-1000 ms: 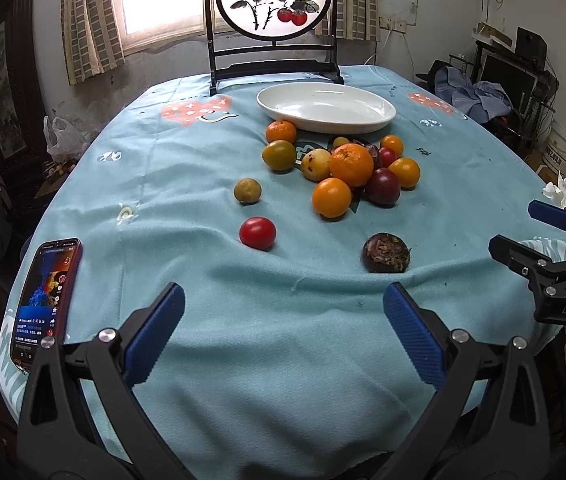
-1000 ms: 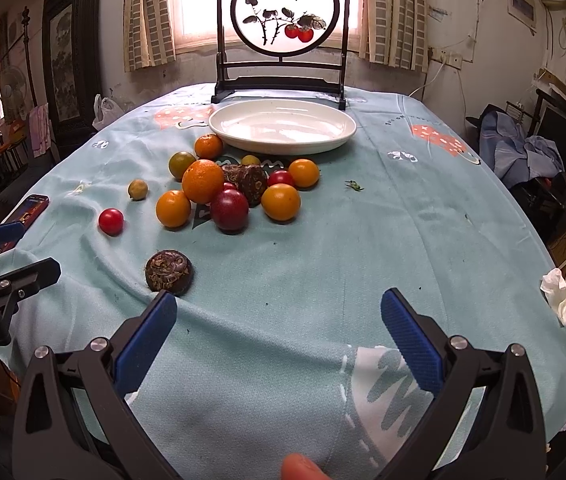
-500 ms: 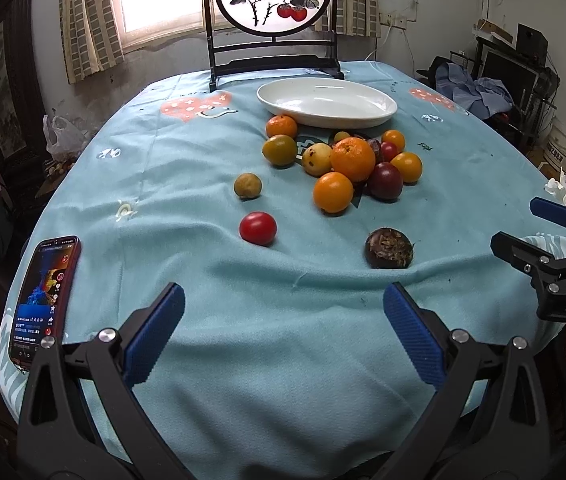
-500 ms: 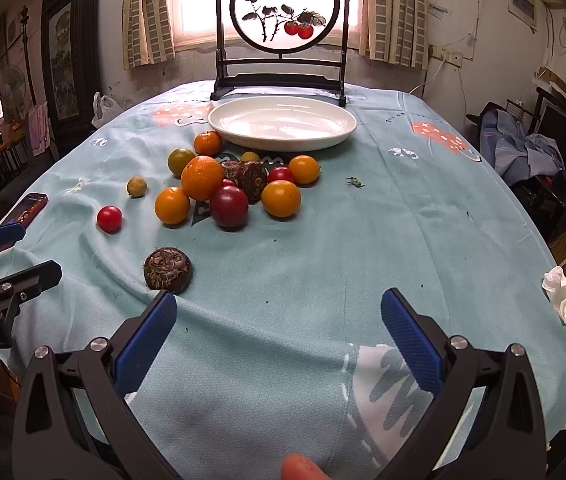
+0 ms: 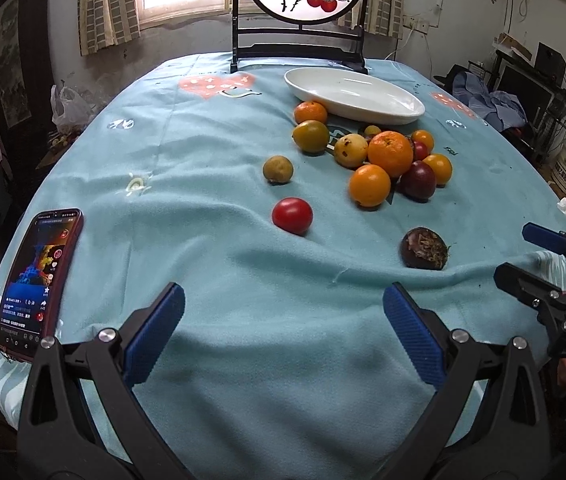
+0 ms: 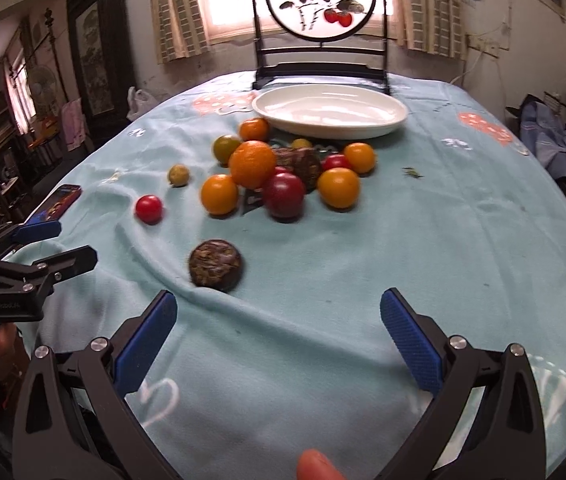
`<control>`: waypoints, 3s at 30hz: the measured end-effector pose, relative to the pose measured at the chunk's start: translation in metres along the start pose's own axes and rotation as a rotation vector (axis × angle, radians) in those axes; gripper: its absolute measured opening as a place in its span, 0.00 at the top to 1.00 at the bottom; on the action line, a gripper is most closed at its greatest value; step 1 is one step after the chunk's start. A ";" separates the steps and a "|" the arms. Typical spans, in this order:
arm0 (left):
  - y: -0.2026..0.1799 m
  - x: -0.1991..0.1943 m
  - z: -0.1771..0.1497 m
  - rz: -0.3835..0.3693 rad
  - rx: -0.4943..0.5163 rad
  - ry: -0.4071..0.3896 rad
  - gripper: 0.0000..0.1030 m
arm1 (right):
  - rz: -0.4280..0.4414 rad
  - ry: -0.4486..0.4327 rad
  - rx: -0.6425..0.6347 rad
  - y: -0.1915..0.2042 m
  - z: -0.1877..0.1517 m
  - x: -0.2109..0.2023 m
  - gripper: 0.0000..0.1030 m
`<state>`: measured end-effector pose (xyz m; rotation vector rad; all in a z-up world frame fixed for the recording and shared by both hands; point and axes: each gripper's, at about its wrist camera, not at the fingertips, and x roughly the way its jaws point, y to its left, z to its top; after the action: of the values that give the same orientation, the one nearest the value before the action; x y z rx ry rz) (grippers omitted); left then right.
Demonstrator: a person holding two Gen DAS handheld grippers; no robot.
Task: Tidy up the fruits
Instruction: 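Grasp the red cherry tomato with the left tool while the right tool grasps the brown passion fruit, then carry both fruits over the white plate and open both tools to release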
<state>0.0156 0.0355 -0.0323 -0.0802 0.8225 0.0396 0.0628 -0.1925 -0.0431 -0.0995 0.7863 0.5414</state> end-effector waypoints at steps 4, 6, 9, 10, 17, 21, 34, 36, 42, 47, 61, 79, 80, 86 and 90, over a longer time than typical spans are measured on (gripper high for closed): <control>0.013 0.006 -0.001 -0.029 -0.035 0.000 0.02 | 0.047 0.030 -0.037 0.017 0.011 0.020 0.18; 0.019 0.008 -0.001 -0.038 -0.044 -0.003 0.02 | 0.045 0.047 -0.048 0.024 0.016 0.031 0.19; 0.024 0.011 0.001 -0.040 -0.049 -0.011 0.02 | 0.045 0.083 -0.058 0.028 0.022 0.045 0.24; 0.025 0.012 0.002 -0.039 -0.049 -0.011 0.02 | 0.040 0.100 -0.061 0.028 0.023 0.050 0.27; 0.034 0.019 0.012 -0.041 -0.057 -0.012 0.02 | 0.049 0.145 -0.067 0.025 0.022 0.063 0.44; 0.030 0.021 0.026 -0.056 -0.042 -0.034 0.02 | 0.076 0.129 -0.058 0.024 0.020 0.061 0.57; -0.003 0.066 0.054 -0.096 0.069 0.031 0.37 | 0.191 0.085 0.063 0.006 0.011 0.049 0.58; -0.004 0.072 0.052 -0.104 0.073 0.054 0.51 | 0.198 0.081 0.070 0.004 0.011 0.049 0.58; -0.008 0.083 0.048 -0.112 0.090 0.092 0.64 | 0.204 0.074 0.077 0.003 0.010 0.047 0.58; -0.009 0.079 0.047 -0.121 0.092 0.084 0.70 | 0.238 0.044 0.126 -0.004 0.009 0.041 0.58; -0.007 0.077 0.044 -0.124 0.077 0.076 0.70 | 0.249 0.015 0.204 -0.022 0.017 0.030 0.66; -0.007 0.081 0.042 -0.133 0.086 0.113 0.69 | 0.071 0.127 -0.074 0.015 0.021 0.058 0.58; -0.006 0.081 0.043 -0.133 0.085 0.114 0.69 | 0.075 0.122 -0.065 0.014 0.020 0.057 0.58; -0.002 0.081 0.050 -0.174 0.051 0.112 0.70 | 0.142 0.024 0.036 -0.012 0.036 0.034 0.58; -0.007 0.074 0.077 -0.185 0.053 0.062 0.70 | 0.183 -0.059 0.133 -0.045 0.070 0.019 0.58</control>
<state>0.1223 0.0355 -0.0340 -0.1072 0.8749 -0.1595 0.1420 -0.2034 -0.0120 0.1115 0.7761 0.6603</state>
